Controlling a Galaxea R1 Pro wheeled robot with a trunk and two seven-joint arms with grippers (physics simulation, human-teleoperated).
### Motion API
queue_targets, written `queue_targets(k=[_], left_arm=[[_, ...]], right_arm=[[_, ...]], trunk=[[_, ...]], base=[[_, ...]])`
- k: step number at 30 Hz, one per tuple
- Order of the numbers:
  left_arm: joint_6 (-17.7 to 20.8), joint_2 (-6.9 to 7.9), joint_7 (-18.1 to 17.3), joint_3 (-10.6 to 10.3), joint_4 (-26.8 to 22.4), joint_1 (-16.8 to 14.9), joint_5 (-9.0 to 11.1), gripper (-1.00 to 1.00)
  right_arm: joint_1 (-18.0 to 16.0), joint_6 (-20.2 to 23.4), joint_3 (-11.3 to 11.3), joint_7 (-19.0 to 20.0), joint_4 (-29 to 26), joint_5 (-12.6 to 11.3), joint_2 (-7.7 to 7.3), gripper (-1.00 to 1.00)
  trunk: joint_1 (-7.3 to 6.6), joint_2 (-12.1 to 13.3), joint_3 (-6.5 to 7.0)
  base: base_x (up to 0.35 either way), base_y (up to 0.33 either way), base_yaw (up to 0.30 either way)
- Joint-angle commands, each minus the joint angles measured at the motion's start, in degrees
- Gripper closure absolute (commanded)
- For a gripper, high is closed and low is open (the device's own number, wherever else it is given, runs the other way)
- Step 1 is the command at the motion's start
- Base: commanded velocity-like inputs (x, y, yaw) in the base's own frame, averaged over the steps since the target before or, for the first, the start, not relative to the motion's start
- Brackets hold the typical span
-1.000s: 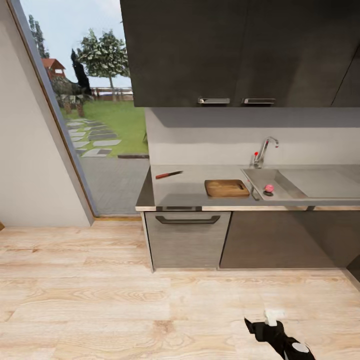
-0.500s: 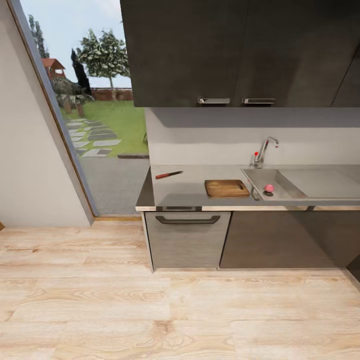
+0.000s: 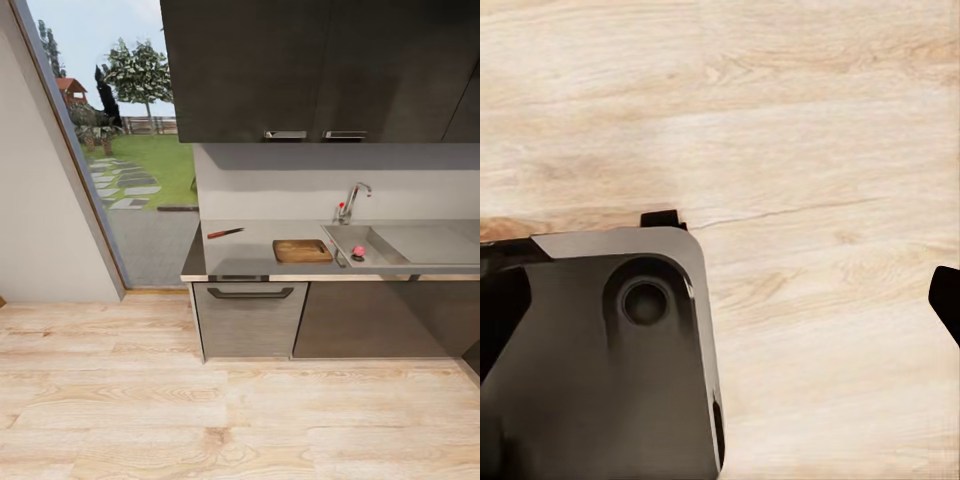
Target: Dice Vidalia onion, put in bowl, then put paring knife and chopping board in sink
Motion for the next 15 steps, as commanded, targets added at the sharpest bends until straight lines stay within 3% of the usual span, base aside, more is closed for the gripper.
queue_targets(k=[1,15], left_arm=[[-0.2,-0.01,0.0,0.1,0.0,0.0,0.0,-1.00],[-0.2,-0.10,0.0,0.0,-0.1,0.0,0.0,-1.00]], right_arm=[[0.0,-0.2,-0.5,-0.1,0.1,0.5,-0.01,-1.00],[0.0,-0.7,-0.4,-0.2,0.2,0.4,0.16,-1.00]], trunk=[[0.03,-0.1,-0.11],[0.03,-0.1,-0.11]], base=[[0.000,0.000,0.000],[0.000,0.000,0.000]])
